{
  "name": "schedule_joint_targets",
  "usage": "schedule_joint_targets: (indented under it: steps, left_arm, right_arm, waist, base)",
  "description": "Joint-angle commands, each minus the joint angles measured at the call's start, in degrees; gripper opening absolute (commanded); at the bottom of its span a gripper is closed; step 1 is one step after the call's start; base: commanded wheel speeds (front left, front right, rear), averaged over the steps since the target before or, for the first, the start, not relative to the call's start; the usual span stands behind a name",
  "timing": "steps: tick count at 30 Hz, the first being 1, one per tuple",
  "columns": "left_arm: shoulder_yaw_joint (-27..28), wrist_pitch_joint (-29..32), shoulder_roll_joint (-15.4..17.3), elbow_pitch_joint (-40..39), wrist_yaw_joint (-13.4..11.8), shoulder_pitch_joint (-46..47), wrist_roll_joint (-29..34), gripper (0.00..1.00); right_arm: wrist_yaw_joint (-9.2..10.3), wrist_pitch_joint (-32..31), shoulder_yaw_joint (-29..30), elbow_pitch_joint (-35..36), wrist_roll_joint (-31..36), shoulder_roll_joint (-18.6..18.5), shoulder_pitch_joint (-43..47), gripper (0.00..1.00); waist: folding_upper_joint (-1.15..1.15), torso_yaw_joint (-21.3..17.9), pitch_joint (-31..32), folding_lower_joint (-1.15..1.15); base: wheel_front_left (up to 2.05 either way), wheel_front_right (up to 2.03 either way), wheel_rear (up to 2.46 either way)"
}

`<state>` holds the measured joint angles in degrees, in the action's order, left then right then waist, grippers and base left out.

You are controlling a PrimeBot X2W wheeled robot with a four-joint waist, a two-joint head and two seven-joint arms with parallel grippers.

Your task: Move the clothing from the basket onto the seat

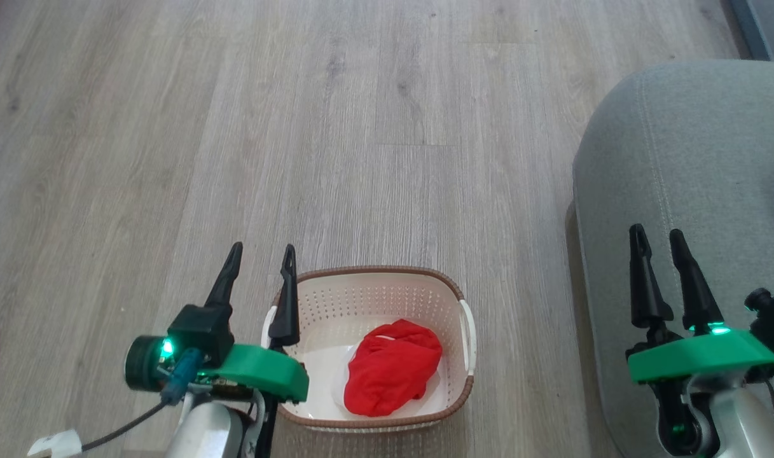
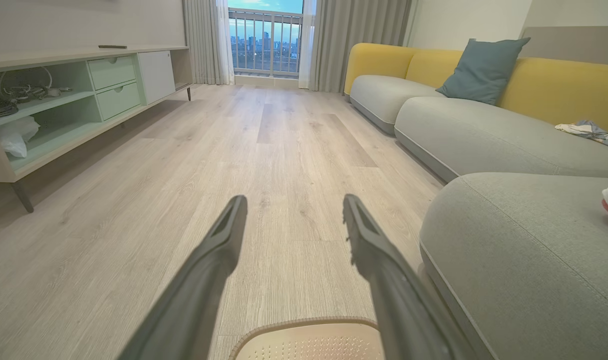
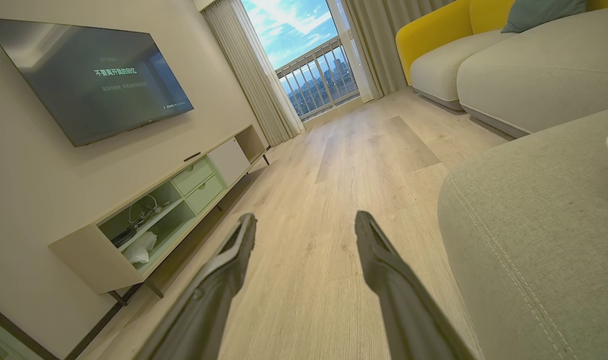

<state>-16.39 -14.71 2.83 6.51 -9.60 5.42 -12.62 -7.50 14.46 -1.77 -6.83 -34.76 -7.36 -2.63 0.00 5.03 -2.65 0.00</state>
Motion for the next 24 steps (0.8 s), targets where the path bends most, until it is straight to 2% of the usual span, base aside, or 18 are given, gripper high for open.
schedule_joint_targets:
  steps: [1,24]
  left_arm:
    - [1.8,-0.3,0.1,-1.6,0.0,1.3,-0.1,1.0]
    - [1.0,-0.3,0.0,0.0,0.8,0.7,-0.4,1.0]
  right_arm:
    - [0.01,0.5,-0.8,1.6,0.4,0.0,-1.1,1.0]
    - [0.01,0.5,-2.3,1.1,1.6,-0.5,-1.0,1.0]
  waist:
    - [0.0,-0.2,0.1,0.0]
    - [0.0,-0.6,1.2,0.0]
  base:
    - [0.0,0.0,0.0]
    - [0.0,0.0,0.0]
